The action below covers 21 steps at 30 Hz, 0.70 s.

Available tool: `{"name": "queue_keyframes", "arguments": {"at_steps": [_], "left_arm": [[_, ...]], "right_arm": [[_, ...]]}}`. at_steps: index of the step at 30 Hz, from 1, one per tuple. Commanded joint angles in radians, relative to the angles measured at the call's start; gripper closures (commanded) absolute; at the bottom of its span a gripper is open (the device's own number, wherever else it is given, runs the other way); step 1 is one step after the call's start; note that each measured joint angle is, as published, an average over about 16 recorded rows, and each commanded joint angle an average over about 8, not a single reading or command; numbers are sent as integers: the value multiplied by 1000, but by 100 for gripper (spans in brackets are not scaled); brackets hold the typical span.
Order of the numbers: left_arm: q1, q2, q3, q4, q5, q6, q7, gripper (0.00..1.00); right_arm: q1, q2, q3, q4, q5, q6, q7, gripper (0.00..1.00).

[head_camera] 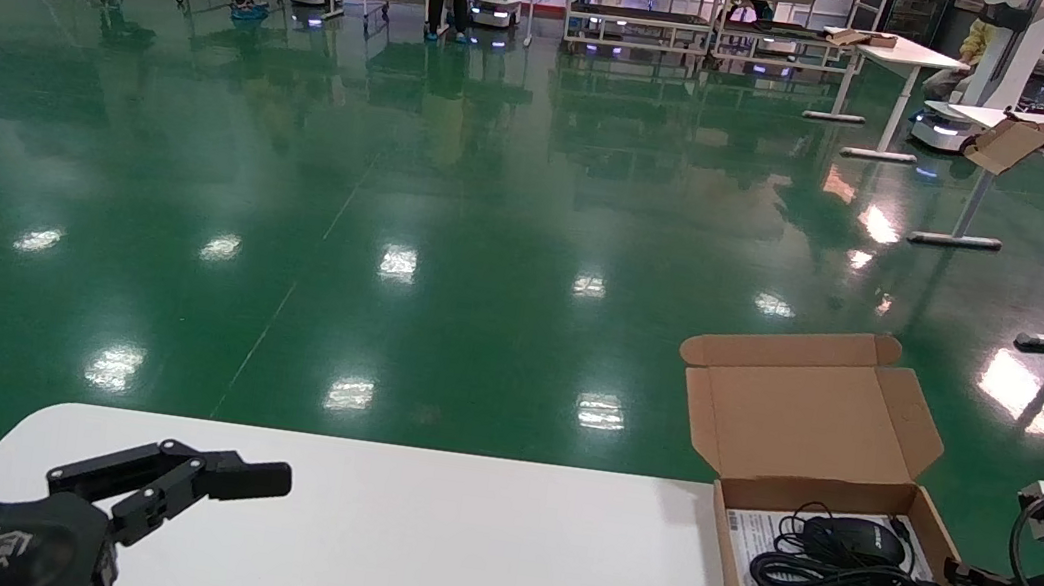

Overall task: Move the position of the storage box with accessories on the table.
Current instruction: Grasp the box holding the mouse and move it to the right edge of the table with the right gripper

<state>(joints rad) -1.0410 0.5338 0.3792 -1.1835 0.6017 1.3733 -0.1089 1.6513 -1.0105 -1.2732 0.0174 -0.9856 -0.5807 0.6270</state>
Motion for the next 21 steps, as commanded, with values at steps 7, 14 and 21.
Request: {"name": "queue_keyframes", "arguments": {"at_steps": [7,14,21], "left_arm": [[0,0,0,0,0,0,0,0],[0,0,0,0,0,0,0,0],[0,0,0,0,0,0,0,0]], "right_arm": [[-16,19,7,0,10,-5,-33,100],[-22,34,14,8,20,-20,-69,100],[-18,38,13,19,17,-32,-128,100]]}}
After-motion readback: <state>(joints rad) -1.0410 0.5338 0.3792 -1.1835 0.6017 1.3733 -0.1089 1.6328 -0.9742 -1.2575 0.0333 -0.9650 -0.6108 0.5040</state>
